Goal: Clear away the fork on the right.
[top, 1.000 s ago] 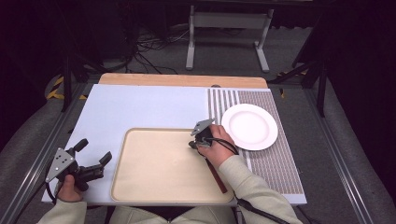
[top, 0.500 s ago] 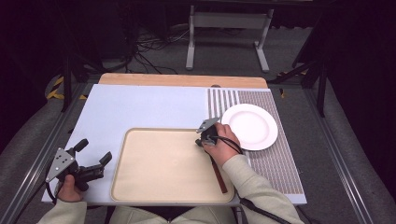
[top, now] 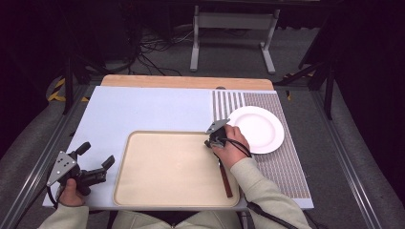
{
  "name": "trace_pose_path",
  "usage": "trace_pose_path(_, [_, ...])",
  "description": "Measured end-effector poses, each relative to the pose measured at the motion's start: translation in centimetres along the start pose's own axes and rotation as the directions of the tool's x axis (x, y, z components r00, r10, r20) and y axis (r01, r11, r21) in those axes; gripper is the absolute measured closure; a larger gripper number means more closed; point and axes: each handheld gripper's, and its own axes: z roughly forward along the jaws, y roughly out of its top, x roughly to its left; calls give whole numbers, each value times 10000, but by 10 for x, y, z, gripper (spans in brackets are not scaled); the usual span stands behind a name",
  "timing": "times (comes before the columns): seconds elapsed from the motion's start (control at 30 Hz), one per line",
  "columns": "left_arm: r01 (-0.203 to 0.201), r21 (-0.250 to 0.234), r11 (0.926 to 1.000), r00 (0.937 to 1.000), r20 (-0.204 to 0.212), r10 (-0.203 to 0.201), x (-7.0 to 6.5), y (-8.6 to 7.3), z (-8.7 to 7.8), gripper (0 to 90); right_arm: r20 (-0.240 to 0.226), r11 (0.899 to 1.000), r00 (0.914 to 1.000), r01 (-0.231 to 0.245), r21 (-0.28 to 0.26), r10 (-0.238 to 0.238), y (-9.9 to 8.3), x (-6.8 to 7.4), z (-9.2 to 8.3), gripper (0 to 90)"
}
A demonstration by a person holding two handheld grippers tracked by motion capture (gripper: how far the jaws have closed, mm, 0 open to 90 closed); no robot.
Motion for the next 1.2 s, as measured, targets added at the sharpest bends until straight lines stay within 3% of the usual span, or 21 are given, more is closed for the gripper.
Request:
trace_pose_path(0.9, [14, 10, 10000, 10000, 16, -14, 0, 0, 0, 1, 640, 9966, 9946, -821, 108, 812, -17, -18, -12, 900])
trace_pose_path(1.2, [-26, 33, 10000, 10000, 19, 26, 0, 0, 0, 1, 612, 9968, 9950, -786, -108, 791, -15, -17, -19, 883])
